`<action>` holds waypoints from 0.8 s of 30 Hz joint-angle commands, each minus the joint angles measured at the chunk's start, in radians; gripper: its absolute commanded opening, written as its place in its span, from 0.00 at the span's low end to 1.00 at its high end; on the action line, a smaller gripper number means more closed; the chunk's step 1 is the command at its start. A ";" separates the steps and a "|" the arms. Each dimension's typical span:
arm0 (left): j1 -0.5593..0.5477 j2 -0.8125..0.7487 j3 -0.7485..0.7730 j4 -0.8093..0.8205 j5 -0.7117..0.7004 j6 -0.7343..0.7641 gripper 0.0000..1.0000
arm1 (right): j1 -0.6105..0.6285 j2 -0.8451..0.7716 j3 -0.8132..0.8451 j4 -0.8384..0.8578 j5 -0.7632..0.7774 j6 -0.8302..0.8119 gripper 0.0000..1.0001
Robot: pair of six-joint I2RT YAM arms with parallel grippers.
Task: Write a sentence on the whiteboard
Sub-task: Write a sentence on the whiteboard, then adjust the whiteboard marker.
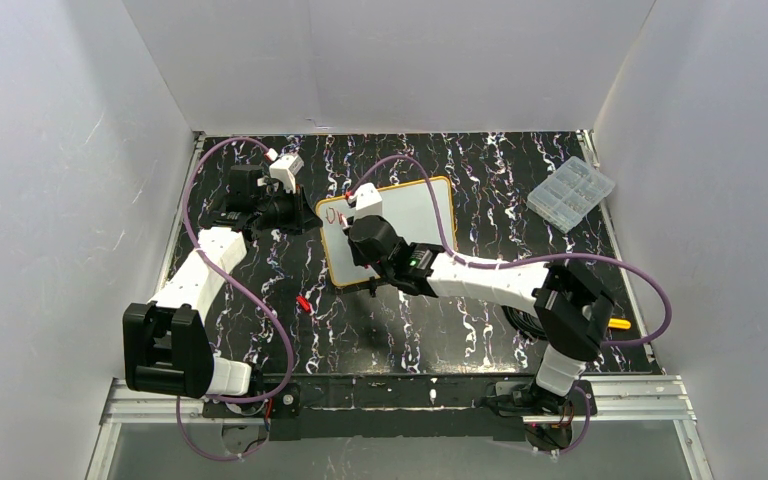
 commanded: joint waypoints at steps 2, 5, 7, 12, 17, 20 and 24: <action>-0.002 -0.053 0.002 -0.017 0.022 0.006 0.00 | -0.015 -0.095 -0.051 0.111 -0.052 -0.027 0.01; -0.002 -0.052 0.005 -0.023 0.018 0.005 0.00 | -0.015 -0.152 -0.070 0.078 -0.085 -0.023 0.01; -0.002 -0.053 0.006 -0.023 0.020 0.001 0.05 | -0.016 -0.191 -0.089 0.046 -0.103 -0.019 0.01; -0.002 -0.063 0.005 -0.032 0.013 -0.001 0.26 | -0.042 -0.272 -0.098 -0.072 -0.234 -0.020 0.01; -0.002 -0.089 -0.002 -0.039 -0.011 -0.002 0.52 | -0.140 -0.341 -0.093 -0.227 -0.477 -0.030 0.01; -0.003 -0.124 -0.009 -0.047 -0.047 0.005 0.67 | -0.226 -0.377 -0.080 -0.312 -0.656 -0.051 0.01; -0.002 -0.215 -0.028 -0.046 -0.087 0.038 0.74 | -0.330 -0.397 -0.054 -0.424 -0.856 -0.101 0.01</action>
